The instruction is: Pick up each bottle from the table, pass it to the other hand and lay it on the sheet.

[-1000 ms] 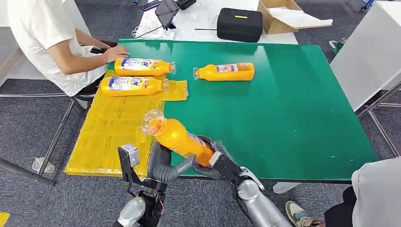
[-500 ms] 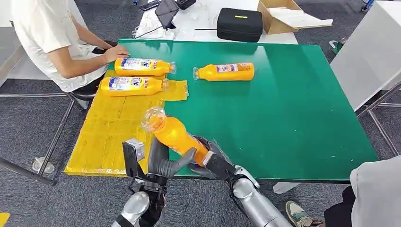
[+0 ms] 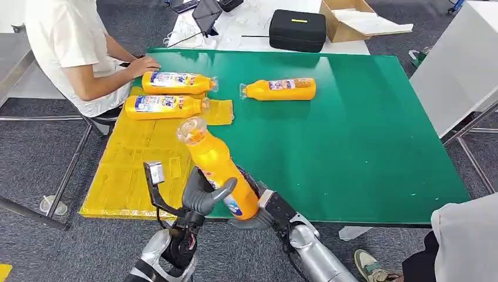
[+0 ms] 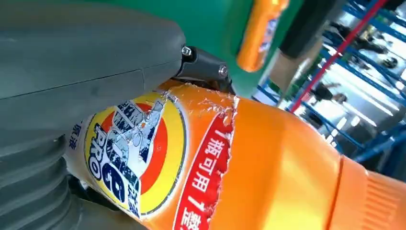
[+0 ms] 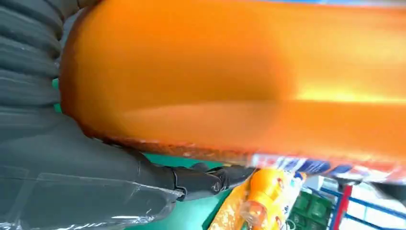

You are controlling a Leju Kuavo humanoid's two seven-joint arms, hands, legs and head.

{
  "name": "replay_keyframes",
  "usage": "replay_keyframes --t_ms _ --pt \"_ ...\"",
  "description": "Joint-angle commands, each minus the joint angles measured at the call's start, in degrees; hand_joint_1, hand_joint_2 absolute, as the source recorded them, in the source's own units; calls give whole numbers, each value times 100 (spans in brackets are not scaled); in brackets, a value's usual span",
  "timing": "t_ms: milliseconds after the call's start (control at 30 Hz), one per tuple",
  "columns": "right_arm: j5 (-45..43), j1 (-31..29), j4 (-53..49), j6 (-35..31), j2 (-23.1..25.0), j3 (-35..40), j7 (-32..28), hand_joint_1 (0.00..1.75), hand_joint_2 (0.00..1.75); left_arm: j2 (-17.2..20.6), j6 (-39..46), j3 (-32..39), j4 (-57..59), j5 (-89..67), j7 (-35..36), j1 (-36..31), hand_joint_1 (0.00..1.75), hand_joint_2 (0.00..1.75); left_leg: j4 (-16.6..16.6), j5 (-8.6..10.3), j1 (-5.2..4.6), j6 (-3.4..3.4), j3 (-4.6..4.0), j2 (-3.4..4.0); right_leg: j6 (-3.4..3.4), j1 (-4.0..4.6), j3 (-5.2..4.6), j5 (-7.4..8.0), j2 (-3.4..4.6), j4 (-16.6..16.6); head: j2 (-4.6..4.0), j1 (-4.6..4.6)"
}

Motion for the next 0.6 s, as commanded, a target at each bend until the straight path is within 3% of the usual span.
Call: replay_keyframes --t_ms 33,67,133,367,433,467,500,600 --pt "-147 41 218 -237 142 -379 -58 0 0 197 311 50 -560 -87 -269 59 150 175 0 -7 4 -3 18 -2 -9 5 19 -6 0 -3 0 2" --pt "-120 135 110 -494 164 -494 -76 0 0 221 587 150 -671 -313 -432 111 159 175 9 -27 12 -6 51 3 -21 13 54 -23 6 2 0 2" --pt "79 360 -254 -1173 171 -685 -177 0 0 289 1337 360 -813 -961 -722 160 157 175 1 -15 7 -5 29 9 -14 8 28 -11 11 -2 0 2" --pt "133 464 -505 -1259 149 -715 -108 0 0 304 1440 451 -815 -1117 -763 165 161 175 5 -17 8 -6 32 3 -16 10 32 -15 5 1 0 2" --pt "386 729 -1021 -2407 219 -1088 -527 0 0 320 3395 584 -628 -2793 -1334 82 164 175 4 -17 6 -4 34 11 -15 7 31 -12 13 1 0 2" --pt "385 867 -1484 -2812 213 -1224 -527 0 0 370 3888 746 -514 -3208 -1369 41 166 175 0 -8 4 -3 17 0 -11 5 17 -7 1 -1 0 2" --pt "301 988 -1839 -3084 192 -1387 -527 0 0 457 4023 904 -410 -3362 -1286 -4 173 175 4 -16 7 -5 32 -1 -16 8 33 -15 2 1 0 2" --pt "215 1119 -2571 -3579 133 -1810 -527 0 0 573 4342 1180 177 -4395 -1168 -193 171 175 3 -16 6 -7 35 1 -18 7 33 -16 4 4 0 2"
